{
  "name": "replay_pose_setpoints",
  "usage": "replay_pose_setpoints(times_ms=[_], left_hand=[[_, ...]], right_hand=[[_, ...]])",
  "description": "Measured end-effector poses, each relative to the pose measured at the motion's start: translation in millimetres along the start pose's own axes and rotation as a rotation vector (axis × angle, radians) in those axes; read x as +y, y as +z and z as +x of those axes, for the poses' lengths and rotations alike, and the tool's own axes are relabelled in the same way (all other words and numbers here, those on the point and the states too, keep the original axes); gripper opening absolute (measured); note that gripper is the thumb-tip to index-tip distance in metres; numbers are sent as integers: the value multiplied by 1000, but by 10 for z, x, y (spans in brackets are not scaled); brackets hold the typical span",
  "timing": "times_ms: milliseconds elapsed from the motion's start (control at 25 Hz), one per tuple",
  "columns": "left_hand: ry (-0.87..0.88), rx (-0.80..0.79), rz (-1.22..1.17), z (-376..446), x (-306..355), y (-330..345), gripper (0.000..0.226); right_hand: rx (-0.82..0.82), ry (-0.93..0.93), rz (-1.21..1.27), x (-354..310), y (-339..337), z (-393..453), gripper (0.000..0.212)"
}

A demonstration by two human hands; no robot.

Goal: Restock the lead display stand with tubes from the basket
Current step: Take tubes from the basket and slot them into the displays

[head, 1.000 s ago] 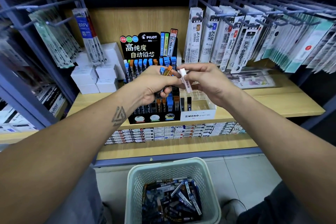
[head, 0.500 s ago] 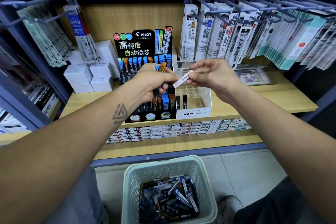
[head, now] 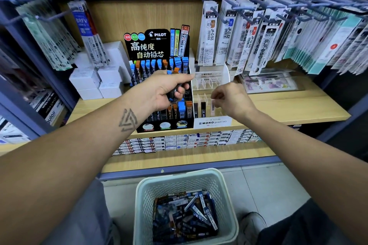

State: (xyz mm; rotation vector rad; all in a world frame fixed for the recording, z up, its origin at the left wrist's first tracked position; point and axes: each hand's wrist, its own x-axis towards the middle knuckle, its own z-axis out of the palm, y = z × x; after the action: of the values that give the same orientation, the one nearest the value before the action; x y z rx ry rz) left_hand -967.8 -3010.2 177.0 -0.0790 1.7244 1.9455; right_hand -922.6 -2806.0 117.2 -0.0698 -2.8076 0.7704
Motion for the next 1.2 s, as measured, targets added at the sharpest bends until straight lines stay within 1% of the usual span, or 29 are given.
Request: replay_pose_setpoints(times_ms=[440, 640, 760, 880, 920, 960, 1000, 1080, 1120, 1200], left_hand=[[31, 18, 52, 4, -41, 6, 17], [27, 16, 66, -19, -39, 0, 14], [-10, -12, 48, -39, -26, -11, 17], [-99, -74, -6, -69, -14, -18, 14], [-122, -96, -34, -78, -7, -23, 10], [-134, -115, -62, -85, -1, -33, 7], [-135, -130, -86, -95, 3, -41, 5], [-117, -152, -125, -121, 10, -57, 7], [-97, -154, -142, -135, 15, -68, 7], [-58, -136, -161, -164, 24, -105, 12]], right_hand=[[11, 77, 15, 4, 156, -50, 11], [21, 99, 52, -1, 160, -63, 12], [46, 110, 4, -9, 148, -67, 15], [130, 76, -58, -132, 76, -42, 17], [159, 53, -19, -224, 47, -31, 17], [171, 46, 97, -333, 16, -19, 16], [154, 68, 292, -458, -13, -13, 16], [28, 154, 733, -655, -45, -2, 11], [-48, 176, 879, -707, -50, 6, 10], [-149, 191, 1011, -743, -40, 22, 16]])
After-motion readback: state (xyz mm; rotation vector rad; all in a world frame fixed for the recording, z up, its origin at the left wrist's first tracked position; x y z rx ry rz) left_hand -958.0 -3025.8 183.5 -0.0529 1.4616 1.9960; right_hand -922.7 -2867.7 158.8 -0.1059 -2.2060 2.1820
